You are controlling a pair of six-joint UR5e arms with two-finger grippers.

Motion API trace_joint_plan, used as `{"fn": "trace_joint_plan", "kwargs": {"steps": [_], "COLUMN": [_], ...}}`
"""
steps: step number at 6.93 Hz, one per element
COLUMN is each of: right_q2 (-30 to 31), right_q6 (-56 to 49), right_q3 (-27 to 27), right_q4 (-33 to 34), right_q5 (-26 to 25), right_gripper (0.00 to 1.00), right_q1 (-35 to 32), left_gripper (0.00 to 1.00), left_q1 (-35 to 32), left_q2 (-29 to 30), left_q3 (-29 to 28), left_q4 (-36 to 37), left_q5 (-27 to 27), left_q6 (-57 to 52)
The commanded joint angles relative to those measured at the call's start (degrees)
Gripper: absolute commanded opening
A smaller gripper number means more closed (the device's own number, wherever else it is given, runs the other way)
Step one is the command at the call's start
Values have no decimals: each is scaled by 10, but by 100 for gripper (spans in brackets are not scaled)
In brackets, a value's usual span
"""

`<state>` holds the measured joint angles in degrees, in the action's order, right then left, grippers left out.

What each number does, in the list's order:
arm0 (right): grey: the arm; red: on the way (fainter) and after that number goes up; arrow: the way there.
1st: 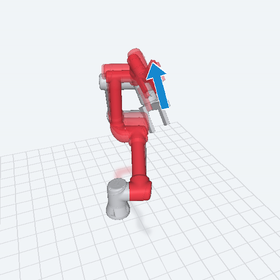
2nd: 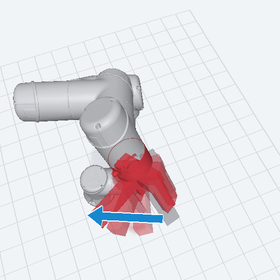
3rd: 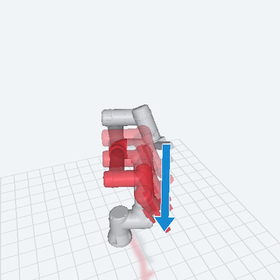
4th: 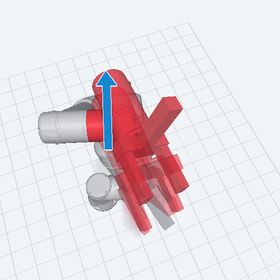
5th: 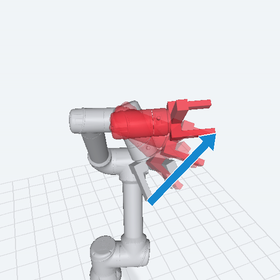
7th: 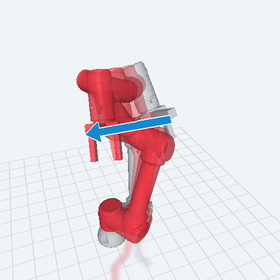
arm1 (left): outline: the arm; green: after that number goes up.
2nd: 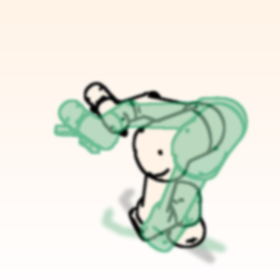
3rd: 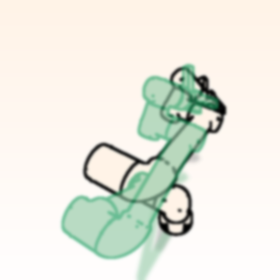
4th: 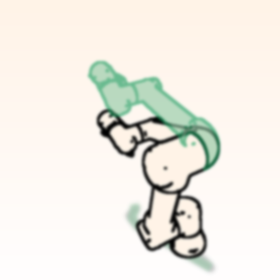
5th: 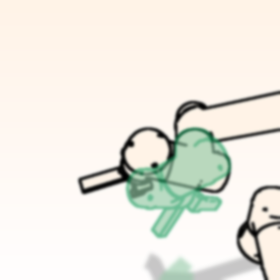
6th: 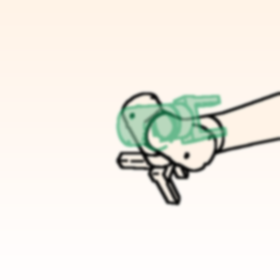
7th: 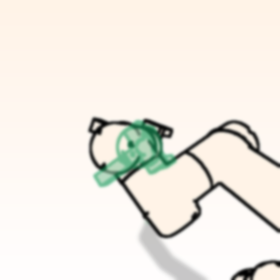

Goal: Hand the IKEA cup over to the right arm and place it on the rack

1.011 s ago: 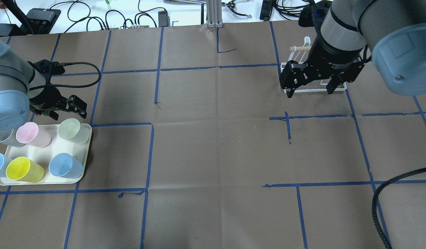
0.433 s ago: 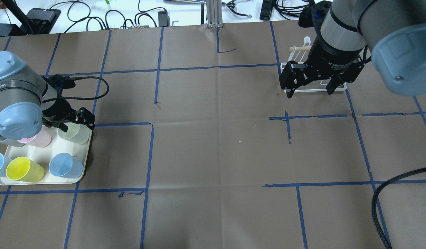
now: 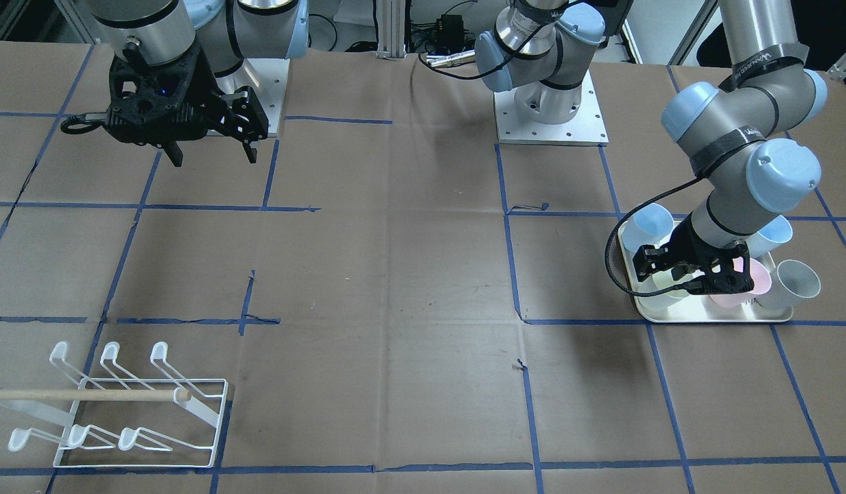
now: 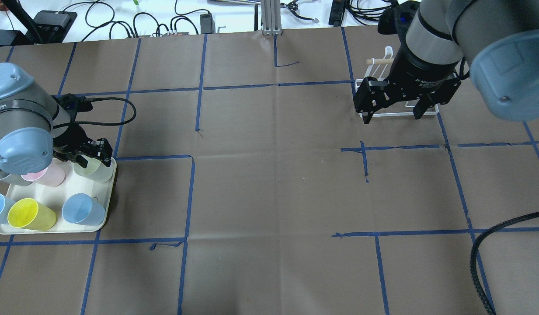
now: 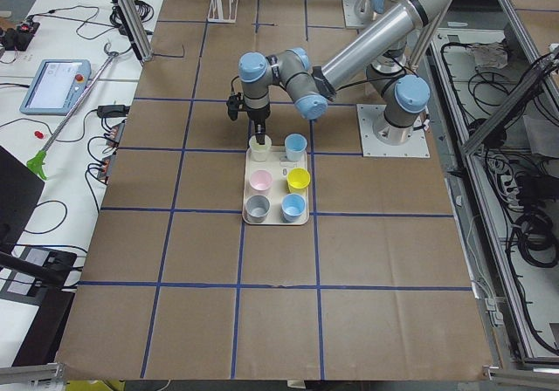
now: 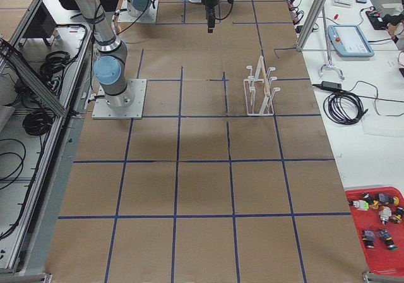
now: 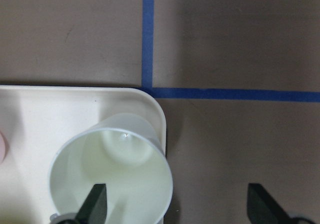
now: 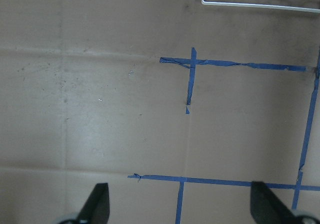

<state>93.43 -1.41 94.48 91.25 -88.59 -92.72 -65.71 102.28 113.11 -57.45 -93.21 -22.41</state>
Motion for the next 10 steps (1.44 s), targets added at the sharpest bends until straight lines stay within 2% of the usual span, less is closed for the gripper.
{"fn": "trace_joint_plan", "kwargs": {"steps": [1,3,6,8,10], "right_q2": [0,0,0,0,0], "right_q6": [0,0,0,2,19], "right_q3": [0,1,1,1,2], "right_q4": [0,0,0,15,127], "right_q5": [0,1,0,2,3], "right_gripper": [100,100,100,100,100], "right_q1": [0,0,0,0,0], "left_gripper": [32,1,0,0,0], "left_q1": [1,1,1,1,-5], "left_q2": [3,-4,-22,-51,-35], "left_q3": [-2,-2,-23,-120,-259], "left_q4": [-6,-10,-41,-194,-334], "left_q5": [-3,-1,-2,-2,5], "left_q6": [0,2,3,4,24]}}
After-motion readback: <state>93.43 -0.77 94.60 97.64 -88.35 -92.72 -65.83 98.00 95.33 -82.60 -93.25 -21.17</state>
